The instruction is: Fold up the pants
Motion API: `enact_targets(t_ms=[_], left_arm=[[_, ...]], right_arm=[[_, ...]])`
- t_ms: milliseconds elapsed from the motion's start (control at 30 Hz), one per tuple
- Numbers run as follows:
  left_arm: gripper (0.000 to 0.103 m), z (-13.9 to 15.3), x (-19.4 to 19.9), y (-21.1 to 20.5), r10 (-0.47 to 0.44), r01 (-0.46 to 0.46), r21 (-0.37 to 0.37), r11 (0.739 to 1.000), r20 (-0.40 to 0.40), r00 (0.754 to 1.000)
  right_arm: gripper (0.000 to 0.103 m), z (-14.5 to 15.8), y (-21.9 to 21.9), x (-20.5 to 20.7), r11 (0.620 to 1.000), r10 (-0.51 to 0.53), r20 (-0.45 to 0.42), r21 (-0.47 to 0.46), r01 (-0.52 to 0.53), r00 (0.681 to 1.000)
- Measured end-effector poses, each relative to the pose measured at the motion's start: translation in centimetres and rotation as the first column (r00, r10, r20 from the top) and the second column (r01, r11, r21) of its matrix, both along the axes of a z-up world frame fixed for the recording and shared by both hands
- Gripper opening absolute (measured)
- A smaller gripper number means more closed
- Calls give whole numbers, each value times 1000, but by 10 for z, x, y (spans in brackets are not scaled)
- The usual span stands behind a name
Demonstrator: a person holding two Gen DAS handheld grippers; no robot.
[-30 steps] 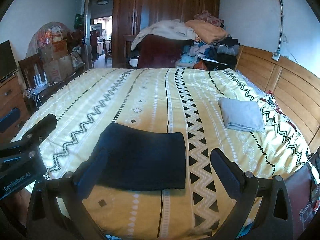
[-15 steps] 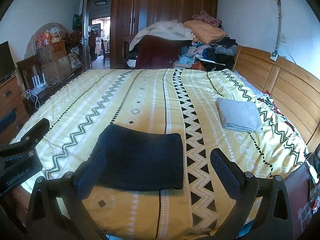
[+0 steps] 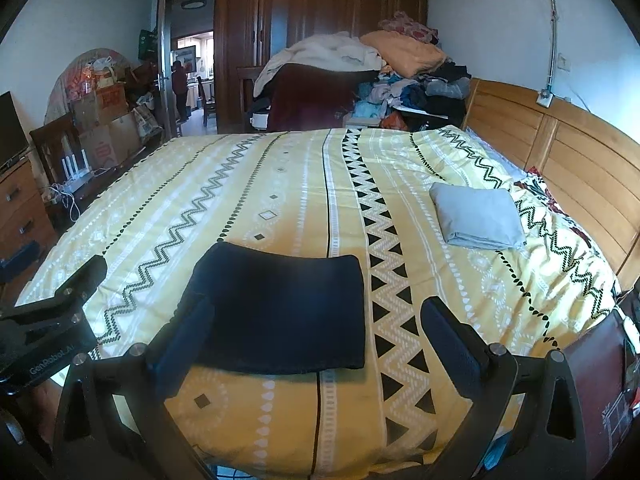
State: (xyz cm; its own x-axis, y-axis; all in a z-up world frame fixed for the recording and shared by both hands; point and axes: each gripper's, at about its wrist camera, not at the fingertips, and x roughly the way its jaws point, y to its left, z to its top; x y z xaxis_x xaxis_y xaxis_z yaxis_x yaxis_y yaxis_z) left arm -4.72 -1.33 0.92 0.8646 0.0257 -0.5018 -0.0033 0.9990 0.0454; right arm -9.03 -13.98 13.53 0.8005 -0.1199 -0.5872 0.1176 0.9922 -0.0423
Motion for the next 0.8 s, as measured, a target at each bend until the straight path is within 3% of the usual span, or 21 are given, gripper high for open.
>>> enact_targets(t_ms=[800], left_arm=[[103,-5,5,1,-2,3,5,1000,-45,999]], right_arm=[[103,-6,6,1,1000,17,-9,-12,-17,1000]])
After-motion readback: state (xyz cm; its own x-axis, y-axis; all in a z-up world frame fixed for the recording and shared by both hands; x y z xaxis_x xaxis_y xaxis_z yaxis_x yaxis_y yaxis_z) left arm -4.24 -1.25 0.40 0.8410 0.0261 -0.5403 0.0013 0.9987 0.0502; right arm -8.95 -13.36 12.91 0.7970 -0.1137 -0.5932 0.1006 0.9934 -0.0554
